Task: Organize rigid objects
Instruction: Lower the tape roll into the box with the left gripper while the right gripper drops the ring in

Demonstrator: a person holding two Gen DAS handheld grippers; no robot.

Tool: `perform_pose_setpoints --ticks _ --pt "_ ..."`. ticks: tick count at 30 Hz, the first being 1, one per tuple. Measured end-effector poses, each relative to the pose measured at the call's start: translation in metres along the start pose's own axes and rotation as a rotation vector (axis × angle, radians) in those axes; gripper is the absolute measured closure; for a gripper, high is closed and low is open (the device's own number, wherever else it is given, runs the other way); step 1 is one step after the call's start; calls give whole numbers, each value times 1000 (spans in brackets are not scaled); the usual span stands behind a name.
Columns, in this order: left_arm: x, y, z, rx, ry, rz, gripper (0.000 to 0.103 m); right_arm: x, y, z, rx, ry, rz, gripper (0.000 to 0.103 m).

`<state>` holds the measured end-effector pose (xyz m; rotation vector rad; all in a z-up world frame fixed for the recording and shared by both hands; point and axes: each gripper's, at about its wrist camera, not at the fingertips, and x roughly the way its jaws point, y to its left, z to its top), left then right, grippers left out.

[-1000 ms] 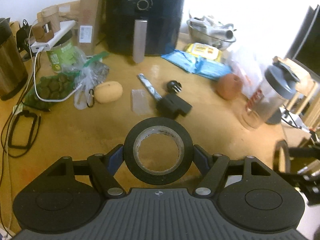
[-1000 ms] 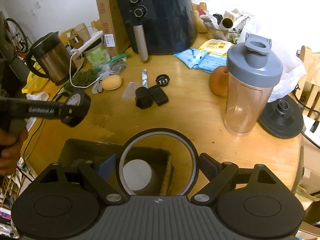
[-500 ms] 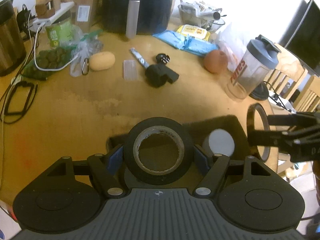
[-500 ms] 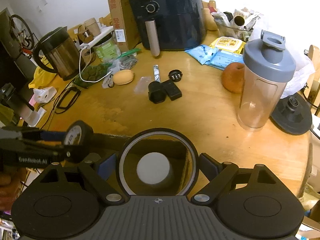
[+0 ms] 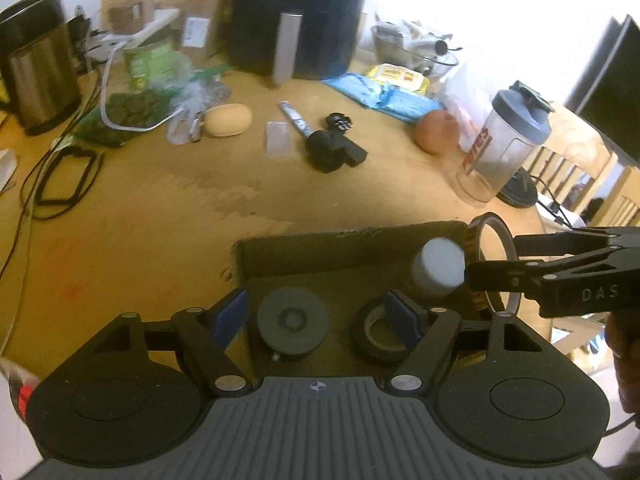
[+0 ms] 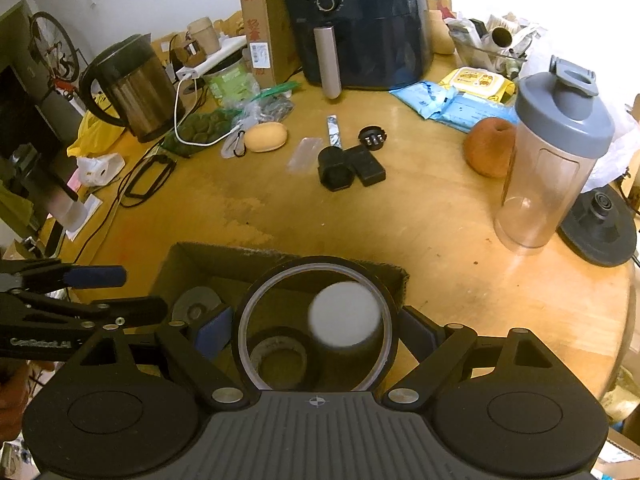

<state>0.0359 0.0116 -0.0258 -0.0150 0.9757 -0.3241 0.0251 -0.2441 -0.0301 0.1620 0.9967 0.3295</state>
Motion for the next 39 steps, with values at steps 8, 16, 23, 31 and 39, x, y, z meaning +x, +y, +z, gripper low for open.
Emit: perform_pose_setpoints --ticks 8,16,23,31,39 --pt "-10 13 -24 -75 33 16 28 -2 13 -2 -32 -9 -23 13" --pt "-22 24 -38 -105 28 30 28 -2 27 1 -59 -25 -59 10" --pt "-31 33 -47 -131 22 44 28 5 36 -7 -70 -1 -112 0" --pt "-36 37 -54 -128 30 50 28 5 39 -20 -26 27 -114 0" --pt "-37 37 -56 -112 41 50 28 0 39 -29 3 30 -121 0"
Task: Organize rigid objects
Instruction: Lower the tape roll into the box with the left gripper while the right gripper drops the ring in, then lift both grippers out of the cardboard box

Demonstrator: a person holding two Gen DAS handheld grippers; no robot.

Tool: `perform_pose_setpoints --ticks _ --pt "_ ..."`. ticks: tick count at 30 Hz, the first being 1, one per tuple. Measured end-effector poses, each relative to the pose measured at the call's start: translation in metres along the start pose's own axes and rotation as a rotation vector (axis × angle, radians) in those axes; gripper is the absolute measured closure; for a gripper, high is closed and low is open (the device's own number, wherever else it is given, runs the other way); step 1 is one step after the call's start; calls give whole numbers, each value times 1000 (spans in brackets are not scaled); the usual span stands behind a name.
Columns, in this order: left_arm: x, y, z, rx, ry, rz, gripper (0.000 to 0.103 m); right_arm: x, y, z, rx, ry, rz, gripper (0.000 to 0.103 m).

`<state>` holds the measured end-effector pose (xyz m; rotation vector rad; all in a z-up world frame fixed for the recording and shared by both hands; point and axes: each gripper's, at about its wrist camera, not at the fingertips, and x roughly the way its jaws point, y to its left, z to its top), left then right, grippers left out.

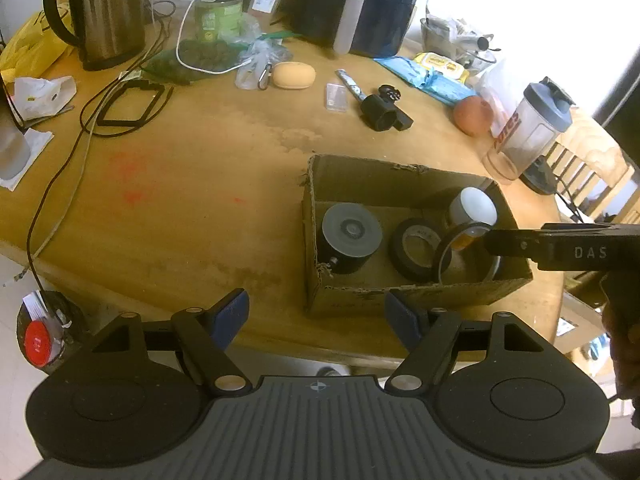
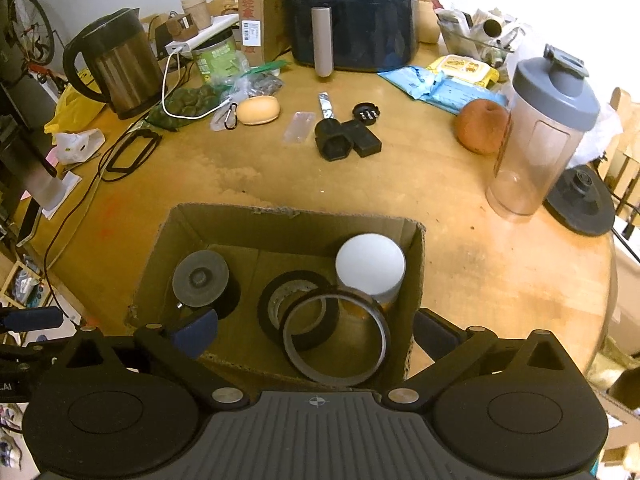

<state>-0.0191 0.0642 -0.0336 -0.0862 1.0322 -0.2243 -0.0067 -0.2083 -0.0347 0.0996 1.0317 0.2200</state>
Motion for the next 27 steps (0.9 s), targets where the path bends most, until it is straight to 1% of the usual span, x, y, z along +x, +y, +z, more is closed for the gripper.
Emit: perform_pose_setpoints --ticks 4,15,22,27 --pt "2 -3 2 23 5 7 28 -2 -1 -3 13 6 0 0" --pt "7 -3 11 37 10 6 28 -3 -6 -3 36 -15 -13 0" --pt "12 -5 19 46 10 7 28 -1 -8 4 26 -44 -2 0" --pt "19 -9 28 55 16 7 28 0 -9 16 -3 -74 10 0"
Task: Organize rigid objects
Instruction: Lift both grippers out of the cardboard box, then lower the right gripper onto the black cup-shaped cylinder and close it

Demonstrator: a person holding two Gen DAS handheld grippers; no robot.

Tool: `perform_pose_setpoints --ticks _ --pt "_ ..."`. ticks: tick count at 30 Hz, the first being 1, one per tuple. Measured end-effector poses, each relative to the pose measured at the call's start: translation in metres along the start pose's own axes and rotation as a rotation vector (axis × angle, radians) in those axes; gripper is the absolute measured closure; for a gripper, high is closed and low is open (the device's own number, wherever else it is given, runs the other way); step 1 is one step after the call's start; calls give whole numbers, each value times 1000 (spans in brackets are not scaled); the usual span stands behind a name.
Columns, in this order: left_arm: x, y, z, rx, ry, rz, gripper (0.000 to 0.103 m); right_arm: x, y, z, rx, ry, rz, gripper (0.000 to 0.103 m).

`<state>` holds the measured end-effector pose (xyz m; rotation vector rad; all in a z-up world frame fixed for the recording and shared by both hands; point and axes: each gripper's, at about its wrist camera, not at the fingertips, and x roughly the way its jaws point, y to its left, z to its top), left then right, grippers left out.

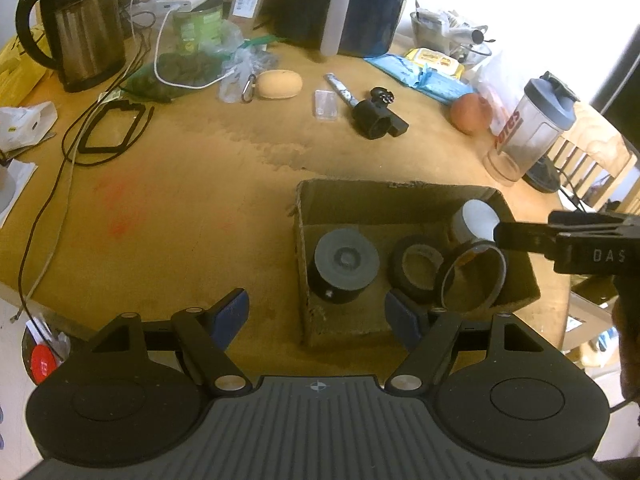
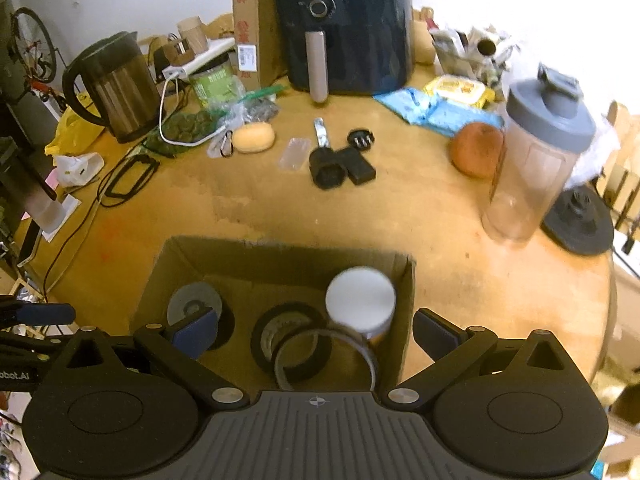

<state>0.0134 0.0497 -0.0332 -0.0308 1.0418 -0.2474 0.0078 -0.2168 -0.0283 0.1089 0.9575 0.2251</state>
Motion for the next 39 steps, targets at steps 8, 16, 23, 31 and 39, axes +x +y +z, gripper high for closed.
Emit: perform_pose_setpoints --ticks 8,16,23,31,39 --pt "8 -11 29 22 -22 -10 28 10 -7 33 -47 -38 -16 0" --pt "6 -15 54 1 -68 0 28 28 -17 66 -100 -35 1 0" --pt "10 -10 61 -41 -63 17 28 52 -16 85 -192 -14 17 0" --pt "16 -2 55 -97 -23 36 28 85 -13 98 -258 -3 33 6" --pt "20 11 51 -153 6 66 28 123 0 111 -333 32 35 17"
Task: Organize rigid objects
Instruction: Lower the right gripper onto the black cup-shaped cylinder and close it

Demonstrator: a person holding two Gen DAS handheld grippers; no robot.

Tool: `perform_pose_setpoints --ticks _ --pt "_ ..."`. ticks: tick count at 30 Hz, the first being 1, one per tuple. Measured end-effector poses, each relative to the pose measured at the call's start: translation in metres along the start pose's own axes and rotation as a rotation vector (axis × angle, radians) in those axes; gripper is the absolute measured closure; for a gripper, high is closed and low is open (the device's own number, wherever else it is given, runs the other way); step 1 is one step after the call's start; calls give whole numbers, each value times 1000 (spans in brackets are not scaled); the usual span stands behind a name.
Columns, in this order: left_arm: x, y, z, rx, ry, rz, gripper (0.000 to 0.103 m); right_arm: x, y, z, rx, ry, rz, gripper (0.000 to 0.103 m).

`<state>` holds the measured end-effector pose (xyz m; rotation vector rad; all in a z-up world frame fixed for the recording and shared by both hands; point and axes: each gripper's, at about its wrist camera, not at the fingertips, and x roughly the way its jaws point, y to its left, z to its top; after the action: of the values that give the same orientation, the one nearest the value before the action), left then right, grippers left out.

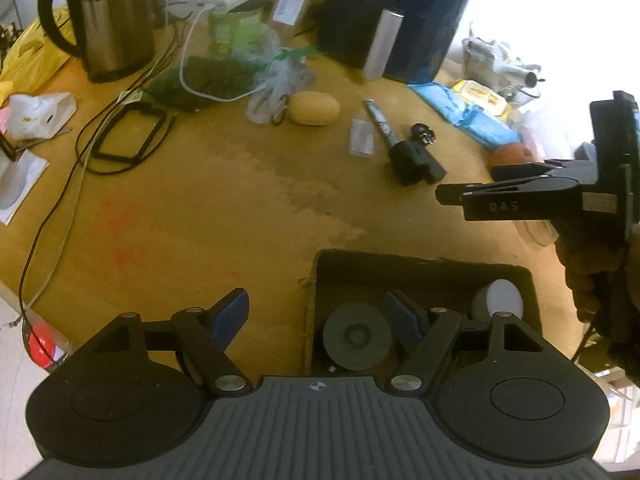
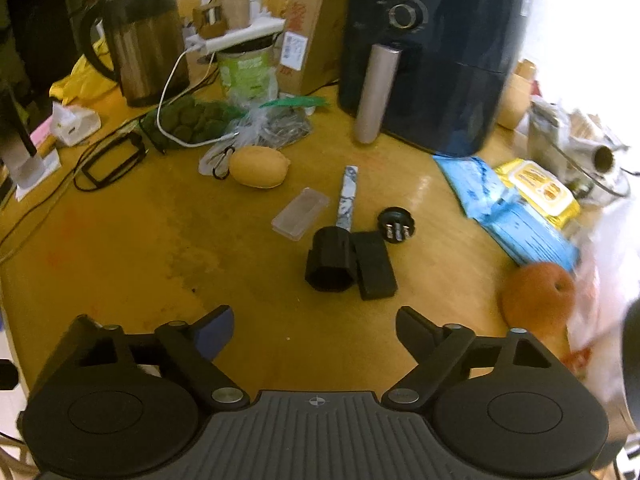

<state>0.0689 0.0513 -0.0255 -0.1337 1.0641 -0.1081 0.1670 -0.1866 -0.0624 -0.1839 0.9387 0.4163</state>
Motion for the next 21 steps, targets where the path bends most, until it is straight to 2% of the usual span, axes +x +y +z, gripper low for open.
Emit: perform_pose_setpoints --ticks 6,10,18,21 --pt "0 9 2 -39 1 26 28 29 7 15 -62 33 -17 25" --pt "-1 16 1 -67 4 48 28 51 4 23 -56 74 -25 38" --pt "-4 31 -4 -126 18 94 28 88 11 33 -119 106 -55 44" --pt "-6 36 -5 -146 21 108 28 102 13 35 -143 133 -114 56"
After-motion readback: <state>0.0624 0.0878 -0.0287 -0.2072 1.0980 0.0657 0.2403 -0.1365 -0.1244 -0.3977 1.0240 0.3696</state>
